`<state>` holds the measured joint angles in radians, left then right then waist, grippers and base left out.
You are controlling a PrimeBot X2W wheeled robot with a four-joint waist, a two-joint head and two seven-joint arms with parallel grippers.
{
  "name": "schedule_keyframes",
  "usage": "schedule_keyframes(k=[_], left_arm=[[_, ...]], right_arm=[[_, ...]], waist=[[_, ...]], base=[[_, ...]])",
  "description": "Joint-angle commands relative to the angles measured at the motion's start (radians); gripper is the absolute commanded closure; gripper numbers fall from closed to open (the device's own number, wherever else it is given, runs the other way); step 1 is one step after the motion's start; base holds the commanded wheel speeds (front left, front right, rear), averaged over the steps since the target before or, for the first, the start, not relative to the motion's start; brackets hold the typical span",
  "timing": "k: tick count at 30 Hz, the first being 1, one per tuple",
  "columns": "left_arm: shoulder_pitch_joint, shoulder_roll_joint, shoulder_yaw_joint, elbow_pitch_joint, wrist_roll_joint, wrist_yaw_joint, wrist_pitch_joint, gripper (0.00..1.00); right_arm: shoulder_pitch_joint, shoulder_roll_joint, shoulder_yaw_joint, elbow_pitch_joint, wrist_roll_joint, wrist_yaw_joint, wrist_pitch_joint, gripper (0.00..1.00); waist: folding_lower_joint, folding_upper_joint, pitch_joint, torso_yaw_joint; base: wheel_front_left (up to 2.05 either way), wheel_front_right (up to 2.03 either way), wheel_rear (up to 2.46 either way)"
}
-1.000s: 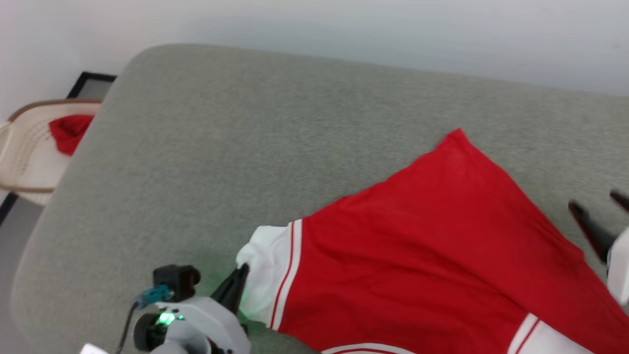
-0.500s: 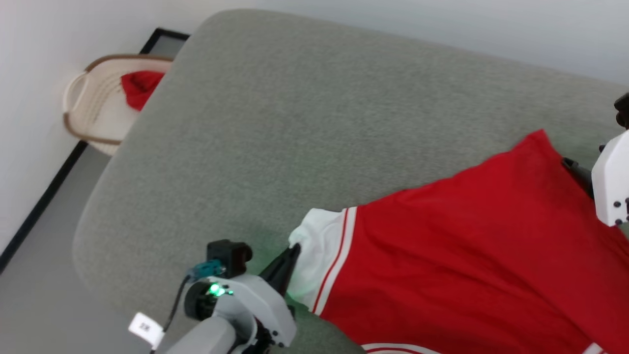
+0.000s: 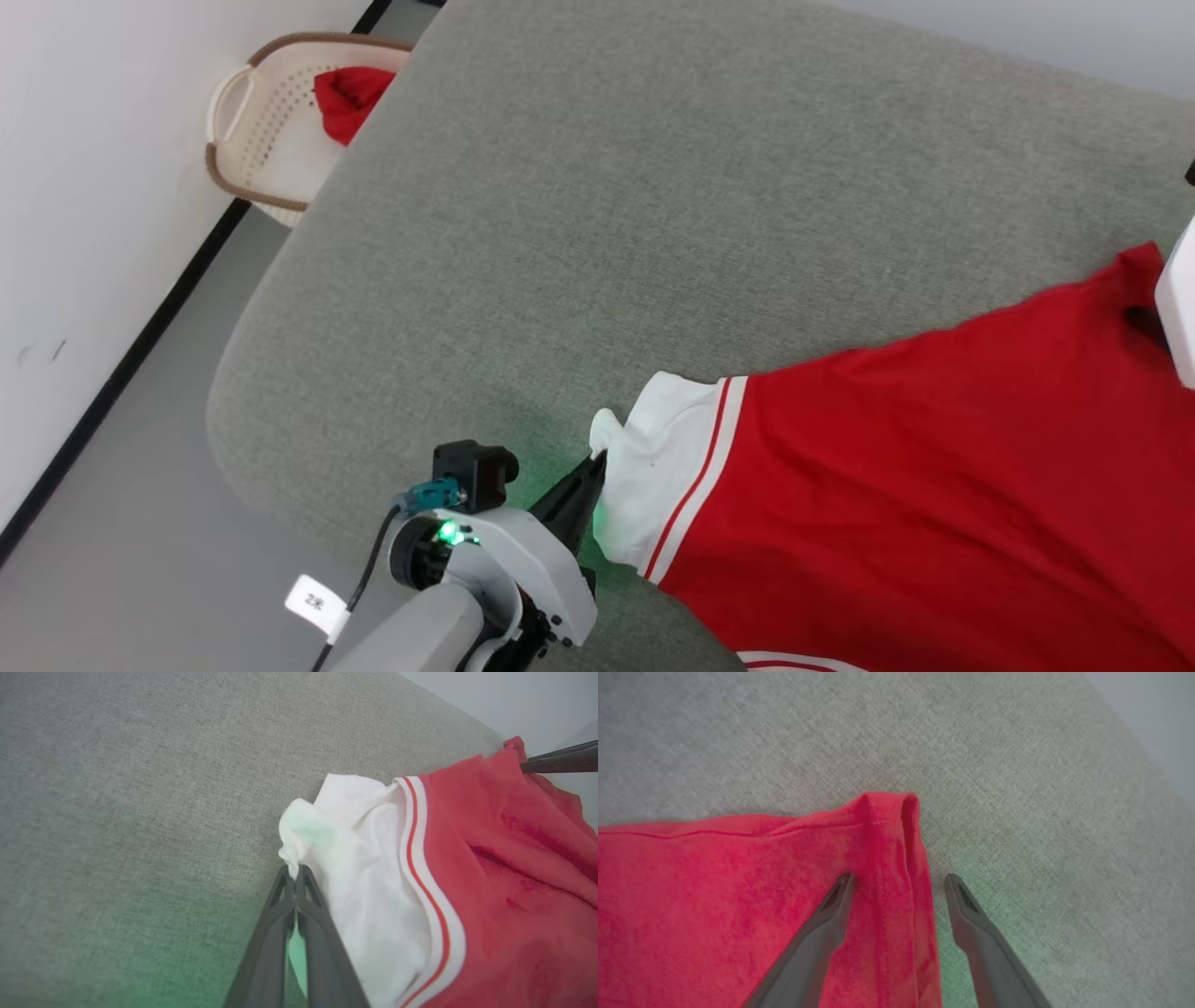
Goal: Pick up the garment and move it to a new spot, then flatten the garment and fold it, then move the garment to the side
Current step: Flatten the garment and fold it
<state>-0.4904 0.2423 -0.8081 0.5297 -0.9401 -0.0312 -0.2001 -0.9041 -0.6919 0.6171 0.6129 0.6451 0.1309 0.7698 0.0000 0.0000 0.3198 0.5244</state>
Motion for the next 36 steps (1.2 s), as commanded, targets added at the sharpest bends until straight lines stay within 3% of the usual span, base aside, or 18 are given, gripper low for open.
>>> schedule_keyframes(k=[1,4,5,6,7,8,18,26,31,36], left_arm=[[-0.011,-0.007,-0.001,0.013,-0.001,-0.009,-0.005,1.00],[-0.016,-0.013,0.000,0.029,-0.005,-0.015,-0.012,1.00],[-0.018,-0.015,-0.001,0.035,-0.006,-0.019,-0.013,1.00],[-0.018,-0.017,-0.001,0.040,-0.007,-0.022,-0.014,1.00],[-0.019,-0.019,-0.001,0.045,-0.008,-0.023,-0.014,1.00],[-0.020,-0.021,0.000,0.050,-0.010,-0.024,-0.013,1.00],[-0.051,-0.001,0.022,0.057,-0.035,-0.040,0.002,1.00],[-0.148,0.113,0.033,-0.011,-0.018,-0.019,0.119,1.00],[-0.267,0.222,0.037,-0.069,0.026,0.011,0.231,1.00],[-0.420,0.293,0.044,-0.100,0.067,0.037,0.349,1.00]], right_arm=[[-0.016,-0.008,0.038,0.023,0.026,0.000,0.030,0.00],[-0.021,-0.008,0.075,0.064,0.074,0.000,0.096,0.00],[-0.022,-0.011,0.085,0.082,0.081,0.000,0.127,0.16],[-0.020,-0.014,0.095,0.098,0.092,0.000,0.158,0.60],[-0.025,-0.015,0.096,0.112,0.101,0.000,0.179,0.91],[-0.035,-0.017,0.097,0.123,0.106,0.000,0.193,1.00],[-0.119,0.024,0.058,0.175,0.100,-0.001,0.140,1.00],[-0.174,0.073,0.044,0.147,0.104,-0.001,0.045,1.00],[-0.213,0.090,0.058,0.103,0.097,-0.001,-0.034,1.00],[-0.262,0.109,0.050,0.090,0.064,-0.001,-0.144,1.00]], waist=[[0.0000,0.0000,0.014,0.017],[0.0000,0.0000,0.016,0.019],[0.0000,0.0000,0.016,0.020],[0.0000,0.0000,0.016,0.020],[0.0000,0.0000,0.016,0.019],[0.0000,0.0000,0.016,0.019],[0.0000,0.0000,-0.009,-0.025],[0.0000,0.0000,-0.078,-0.091],[0.0000,0.0000,-0.135,-0.142],[0.0000,0.0000,-0.185,-0.189]], base=[[0.00,0.00,0.00],[0.00,0.00,0.00],[0.00,0.00,0.00],[0.00,0.00,0.00],[0.00,0.00,0.00],[0.00,0.00,0.00],[0.00,0.00,0.00],[0.00,0.00,0.00],[0.00,0.00,0.00],[0.00,0.00,0.00]])
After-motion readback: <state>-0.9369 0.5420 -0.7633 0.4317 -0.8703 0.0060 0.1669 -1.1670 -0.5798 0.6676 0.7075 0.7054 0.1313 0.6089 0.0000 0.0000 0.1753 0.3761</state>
